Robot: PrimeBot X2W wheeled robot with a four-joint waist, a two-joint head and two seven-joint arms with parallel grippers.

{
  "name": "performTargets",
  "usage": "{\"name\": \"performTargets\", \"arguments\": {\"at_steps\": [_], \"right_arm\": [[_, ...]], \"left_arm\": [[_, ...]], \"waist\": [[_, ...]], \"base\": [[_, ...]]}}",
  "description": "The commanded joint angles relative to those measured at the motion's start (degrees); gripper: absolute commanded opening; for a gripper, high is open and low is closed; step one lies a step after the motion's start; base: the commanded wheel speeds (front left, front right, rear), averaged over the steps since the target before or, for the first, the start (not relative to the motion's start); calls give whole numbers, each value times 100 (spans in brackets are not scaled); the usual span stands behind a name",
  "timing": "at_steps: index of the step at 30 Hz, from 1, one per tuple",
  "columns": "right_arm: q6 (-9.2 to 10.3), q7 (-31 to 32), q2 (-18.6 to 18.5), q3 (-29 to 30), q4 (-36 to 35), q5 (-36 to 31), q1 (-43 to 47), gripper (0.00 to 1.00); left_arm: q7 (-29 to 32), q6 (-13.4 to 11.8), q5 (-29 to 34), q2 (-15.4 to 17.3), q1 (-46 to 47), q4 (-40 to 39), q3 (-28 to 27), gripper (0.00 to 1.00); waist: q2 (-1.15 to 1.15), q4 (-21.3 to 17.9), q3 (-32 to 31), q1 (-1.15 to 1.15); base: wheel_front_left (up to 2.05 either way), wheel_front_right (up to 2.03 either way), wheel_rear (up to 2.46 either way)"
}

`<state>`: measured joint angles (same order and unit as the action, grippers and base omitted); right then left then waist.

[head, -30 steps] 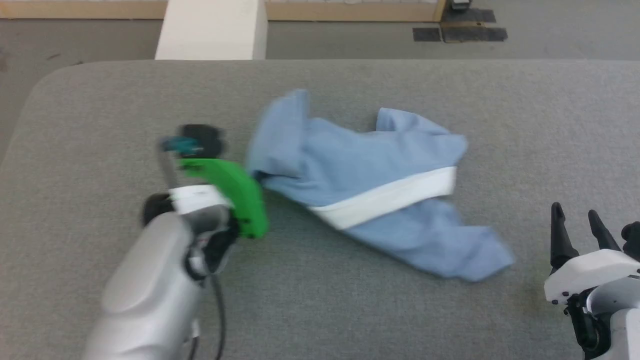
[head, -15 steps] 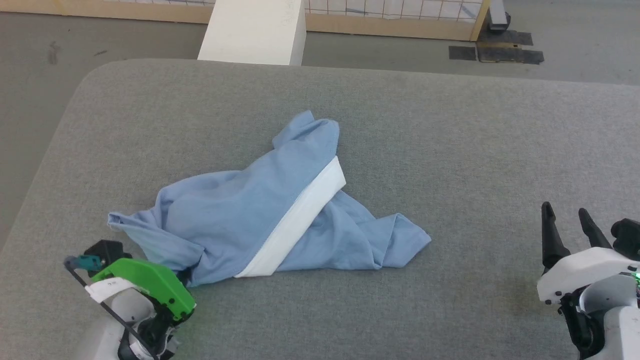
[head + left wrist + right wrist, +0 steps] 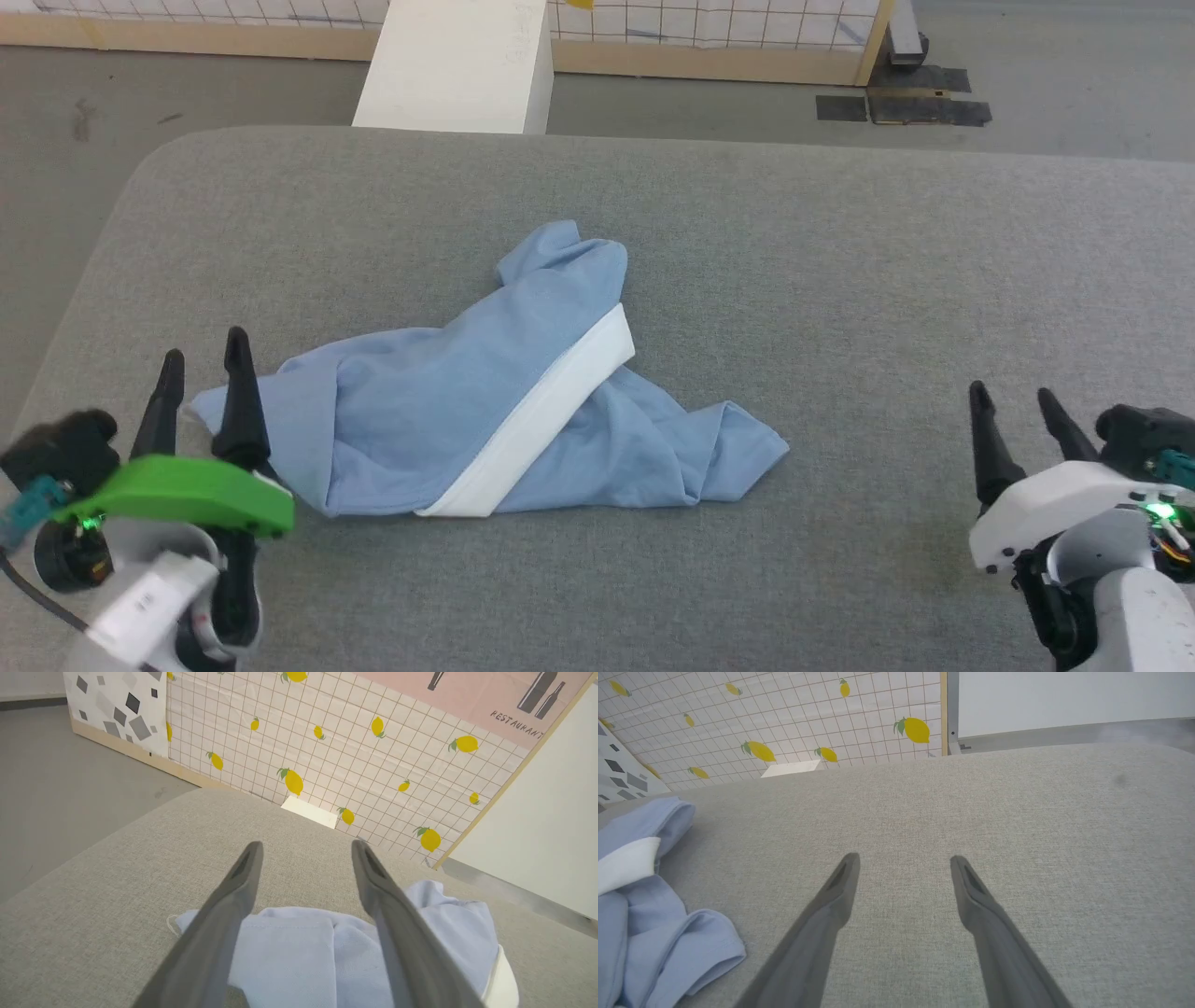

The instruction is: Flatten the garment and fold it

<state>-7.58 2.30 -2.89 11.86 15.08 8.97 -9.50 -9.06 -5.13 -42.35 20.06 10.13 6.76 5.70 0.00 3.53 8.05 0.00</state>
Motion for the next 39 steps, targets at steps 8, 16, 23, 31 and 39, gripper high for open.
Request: {"name": "performTargets", "arguments": {"at_steps": [8, 16, 23, 31, 39], "right_arm": [[9, 660, -20, -978, -93, -430, -252, 100], [9, 2764, -413, -2898, 222, -302, -1288, 100], [9, 4121, -736, -4242, 659, 48, -2039, 100], [9, 5021, -1164, -5417, 826, 996, -2320, 23], [9, 4266, -1369, -5151, 648, 1368, -2540, 0]], "left_arm": [[-576, -197, 1034, -240, -380, 35, 119, 100], [-592, -204, 1415, -381, -312, -9, 71, 100], [-593, -119, 1534, -512, -171, 8, 94, 100], [-593, -40, 1590, -650, -111, 77, 86, 100], [-594, 17, 1671, -627, -148, 136, -26, 100]], "waist": [[0, -34, 80, 0], [0, 53, 257, 0], [0, 268, 461, 0], [0, 390, 561, 0], [0, 180, 423, 0]], "base": [[0, 0, 0], [0, 0, 0], [0, 0, 0], [0, 0, 0], [0, 0, 0]]}}
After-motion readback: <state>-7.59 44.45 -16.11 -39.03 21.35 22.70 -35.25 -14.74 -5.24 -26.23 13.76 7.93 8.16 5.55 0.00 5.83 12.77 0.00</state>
